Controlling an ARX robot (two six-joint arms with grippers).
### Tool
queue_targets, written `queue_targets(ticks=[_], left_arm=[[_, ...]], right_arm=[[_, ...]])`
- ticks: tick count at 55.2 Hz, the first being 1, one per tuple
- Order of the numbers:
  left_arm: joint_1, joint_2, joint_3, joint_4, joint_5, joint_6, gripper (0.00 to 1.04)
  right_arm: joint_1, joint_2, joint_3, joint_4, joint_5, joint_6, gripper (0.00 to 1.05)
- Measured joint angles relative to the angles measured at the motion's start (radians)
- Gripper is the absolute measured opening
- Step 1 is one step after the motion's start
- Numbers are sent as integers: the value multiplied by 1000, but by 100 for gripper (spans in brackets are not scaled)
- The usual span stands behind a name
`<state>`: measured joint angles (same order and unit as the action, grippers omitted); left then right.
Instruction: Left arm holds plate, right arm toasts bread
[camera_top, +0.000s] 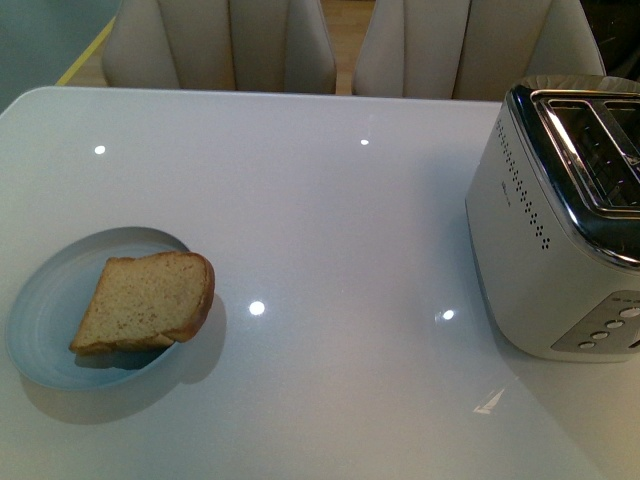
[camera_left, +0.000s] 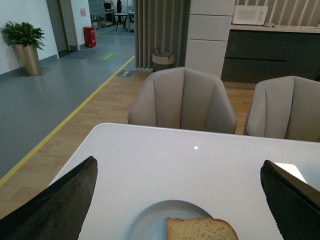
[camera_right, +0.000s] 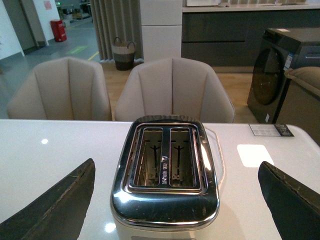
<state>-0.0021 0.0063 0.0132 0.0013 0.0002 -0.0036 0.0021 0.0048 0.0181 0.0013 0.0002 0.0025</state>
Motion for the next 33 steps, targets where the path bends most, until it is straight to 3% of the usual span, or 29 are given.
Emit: queue_targets(ticks=[33], left_arm=[[0,0,0,0,0,0,97]], right_arm=[[0,0,0,0,0,0,96]])
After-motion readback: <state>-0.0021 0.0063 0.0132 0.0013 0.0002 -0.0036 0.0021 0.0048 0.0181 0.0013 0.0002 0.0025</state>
